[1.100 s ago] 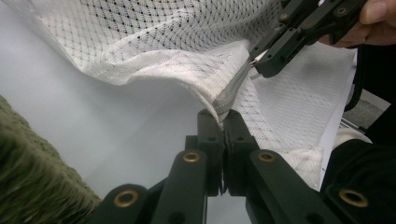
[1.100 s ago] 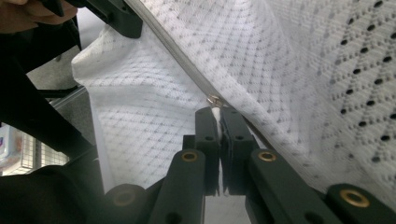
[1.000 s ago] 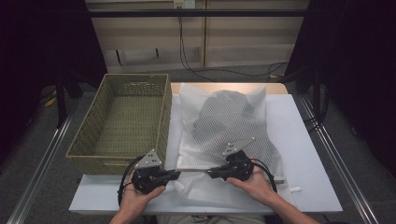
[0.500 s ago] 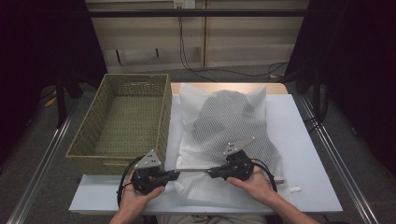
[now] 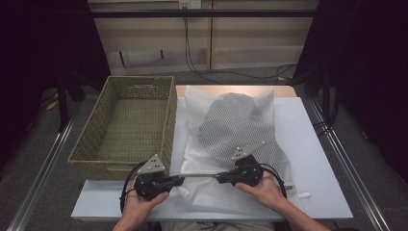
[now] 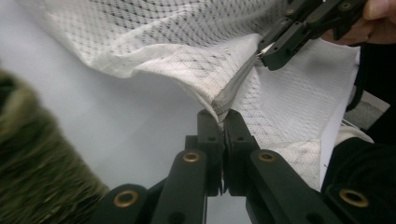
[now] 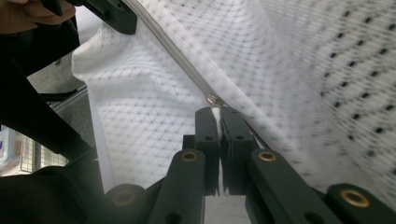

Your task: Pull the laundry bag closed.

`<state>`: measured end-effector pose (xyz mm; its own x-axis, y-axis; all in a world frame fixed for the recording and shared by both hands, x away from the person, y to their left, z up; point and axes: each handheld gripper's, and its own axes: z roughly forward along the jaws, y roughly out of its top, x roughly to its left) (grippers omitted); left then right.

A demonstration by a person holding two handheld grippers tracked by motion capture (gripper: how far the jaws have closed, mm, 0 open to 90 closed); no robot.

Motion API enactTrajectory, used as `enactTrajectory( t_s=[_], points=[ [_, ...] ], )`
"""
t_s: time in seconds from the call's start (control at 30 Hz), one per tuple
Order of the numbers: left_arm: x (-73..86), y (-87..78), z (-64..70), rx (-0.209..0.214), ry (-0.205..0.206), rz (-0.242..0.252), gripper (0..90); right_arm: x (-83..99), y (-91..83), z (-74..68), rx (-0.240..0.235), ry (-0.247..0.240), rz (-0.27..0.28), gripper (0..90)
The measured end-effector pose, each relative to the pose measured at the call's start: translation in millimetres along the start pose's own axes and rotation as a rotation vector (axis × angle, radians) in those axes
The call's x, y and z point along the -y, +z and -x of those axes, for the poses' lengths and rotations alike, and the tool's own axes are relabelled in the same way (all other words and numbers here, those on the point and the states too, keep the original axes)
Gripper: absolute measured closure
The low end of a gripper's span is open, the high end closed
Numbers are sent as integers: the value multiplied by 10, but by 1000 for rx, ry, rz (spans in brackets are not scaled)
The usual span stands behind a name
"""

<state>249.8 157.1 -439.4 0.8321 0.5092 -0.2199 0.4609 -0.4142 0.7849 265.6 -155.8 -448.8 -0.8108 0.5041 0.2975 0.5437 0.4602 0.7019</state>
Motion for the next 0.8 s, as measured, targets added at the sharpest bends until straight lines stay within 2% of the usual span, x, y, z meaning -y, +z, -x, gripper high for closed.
enactTrajectory(
  t_s=[0.3, 0.57, 0.8],
  points=[
    [-2, 1, 12, -1, 1, 1, 877, 35, -109, -14, 14, 7, 8, 874],
    [-8, 6, -5, 4, -4, 5, 878, 44, -118, -12, 21, 12, 8, 874],
    [8, -25, 30, -12, 5, -5, 877, 96, -151, -31, 39, 12, -3, 874]
  ],
)
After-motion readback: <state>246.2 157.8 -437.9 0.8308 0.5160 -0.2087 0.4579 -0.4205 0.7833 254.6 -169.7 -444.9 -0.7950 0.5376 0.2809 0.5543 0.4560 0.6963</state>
